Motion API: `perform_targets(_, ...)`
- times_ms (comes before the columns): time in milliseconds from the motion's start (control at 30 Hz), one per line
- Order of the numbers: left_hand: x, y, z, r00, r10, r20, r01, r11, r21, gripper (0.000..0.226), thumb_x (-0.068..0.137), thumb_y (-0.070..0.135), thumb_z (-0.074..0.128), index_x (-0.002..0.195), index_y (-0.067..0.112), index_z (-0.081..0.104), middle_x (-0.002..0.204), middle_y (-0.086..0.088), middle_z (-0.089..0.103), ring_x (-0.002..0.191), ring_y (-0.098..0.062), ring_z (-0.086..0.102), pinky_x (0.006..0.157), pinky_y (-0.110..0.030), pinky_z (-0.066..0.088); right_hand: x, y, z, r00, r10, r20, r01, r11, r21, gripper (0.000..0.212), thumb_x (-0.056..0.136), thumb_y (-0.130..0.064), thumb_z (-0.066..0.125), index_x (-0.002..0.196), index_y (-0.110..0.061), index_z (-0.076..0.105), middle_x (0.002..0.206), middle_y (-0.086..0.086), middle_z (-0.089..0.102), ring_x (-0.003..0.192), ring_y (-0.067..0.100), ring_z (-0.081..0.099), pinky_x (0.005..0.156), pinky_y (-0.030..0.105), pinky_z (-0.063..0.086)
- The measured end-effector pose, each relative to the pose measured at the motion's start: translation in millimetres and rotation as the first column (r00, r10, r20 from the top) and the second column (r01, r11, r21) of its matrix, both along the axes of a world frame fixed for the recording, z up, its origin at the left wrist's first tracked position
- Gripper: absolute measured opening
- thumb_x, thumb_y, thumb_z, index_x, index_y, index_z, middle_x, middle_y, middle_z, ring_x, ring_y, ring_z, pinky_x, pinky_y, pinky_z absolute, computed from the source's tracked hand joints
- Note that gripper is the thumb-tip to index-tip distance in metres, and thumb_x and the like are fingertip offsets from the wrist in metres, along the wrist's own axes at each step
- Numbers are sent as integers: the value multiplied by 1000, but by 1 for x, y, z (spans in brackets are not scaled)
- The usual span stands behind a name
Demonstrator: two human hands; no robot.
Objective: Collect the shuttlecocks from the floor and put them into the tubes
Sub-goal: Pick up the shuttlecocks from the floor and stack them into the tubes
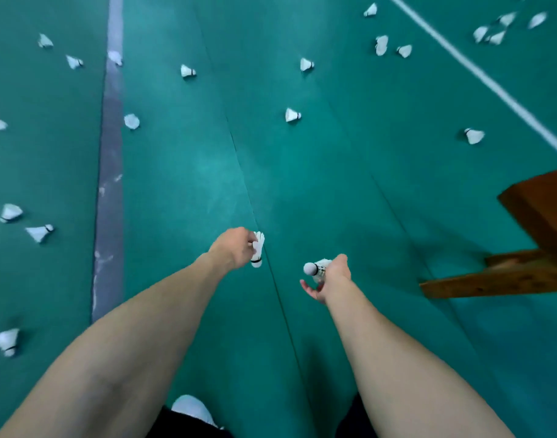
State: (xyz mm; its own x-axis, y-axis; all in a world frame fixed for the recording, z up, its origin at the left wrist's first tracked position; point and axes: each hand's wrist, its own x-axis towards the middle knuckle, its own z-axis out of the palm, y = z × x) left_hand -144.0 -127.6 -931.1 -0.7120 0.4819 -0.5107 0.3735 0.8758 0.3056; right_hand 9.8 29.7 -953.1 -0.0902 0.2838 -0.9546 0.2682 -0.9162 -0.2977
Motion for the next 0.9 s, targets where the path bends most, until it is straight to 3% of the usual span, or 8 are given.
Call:
perform_targets(100, -6, 17, 158, 991, 104, -85, -96, 991, 91, 20, 92, 18, 56, 83, 30, 70, 92, -4, 71, 82, -29, 60, 66, -28, 40, 2, 13, 143, 983, 161, -91, -158, 987, 36, 29, 95, -35, 71, 108, -12, 57, 99, 11, 51, 82, 21, 45, 66, 45, 57)
perform_targets(167, -2, 30, 278, 975, 171, -143, -144, 973, 181, 20, 95, 20, 56, 95, 28, 74, 93, -4, 70, 88, -32, 63, 69, -29, 42, 5, 21, 255, 959, 271, -82, -259, 957, 134, 33, 90, -35, 79, 100, -11, 59, 94, 9, 55, 77, 20, 48, 65, 44, 56)
perform_targets(233, 2, 45, 376, 967, 182, -180, -121, 945, 303, 18, 96, 21, 57, 96, 23, 75, 90, -4, 70, 86, -34, 64, 68, -29, 43, 6, 31, 349, 944, 322, -70, -290, 913, 286, 31, 88, -36, 81, 86, -13, 60, 91, 8, 61, 75, 20, 52, 67, 41, 55)
perform_targets(300, 9, 57, 462, 970, 158, -182, -81, 924, 374, 17, 95, 21, 60, 81, 22, 70, 81, -5, 69, 78, -33, 62, 65, -32, 44, 9, 41, 436, 922, 382, -68, -312, 834, 455, 28, 89, -36, 78, 78, -15, 64, 85, 7, 66, 70, 19, 55, 67, 38, 53)
perform_targets(467, 25, 76, 620, 978, 9, -209, 94, 873, 479, 20, 94, 20, 64, 75, 24, 69, 70, -6, 72, 76, -27, 73, 67, -36, 55, 32, 47, 586, 891, 449, -68, -227, 571, 789, 19, 89, -33, 76, 72, -26, 70, 73, -1, 65, 57, 15, 47, 65, 31, 44)
perform_targets(633, 73, 98, 709, 892, -199, -405, 404, 753, 520, 16, 93, 27, 60, 82, 23, 71, 68, -1, 71, 71, -26, 70, 62, -33, 51, 91, 36, 664, 948, 291, -127, -19, 454, 891, 17, 92, -32, 75, 76, -33, 69, 69, -10, 65, 43, 5, 40, 52, 22, 36)
perform_targets(767, 130, 101, 747, 824, -332, -459, 558, 616, 556, 17, 96, 28, 58, 94, 21, 73, 89, -7, 74, 80, -30, 72, 71, -43, 58, 156, 12, 691, 971, 110, -212, 157, 375, 914, 20, 94, -30, 74, 75, -28, 71, 56, -9, 54, 47, 11, 34, 52, 24, 32)
perform_targets(900, 204, 100, 768, 736, -453, -503, 676, 471, 566, 19, 93, 29, 56, 86, 19, 70, 75, -4, 71, 72, -31, 70, 73, -45, 56, 233, -21, 700, 965, -36, -259, 258, 301, 918, 13, 95, -24, 74, 85, -18, 78, 51, -11, 50, 43, 6, 27, 45, 23, 24)
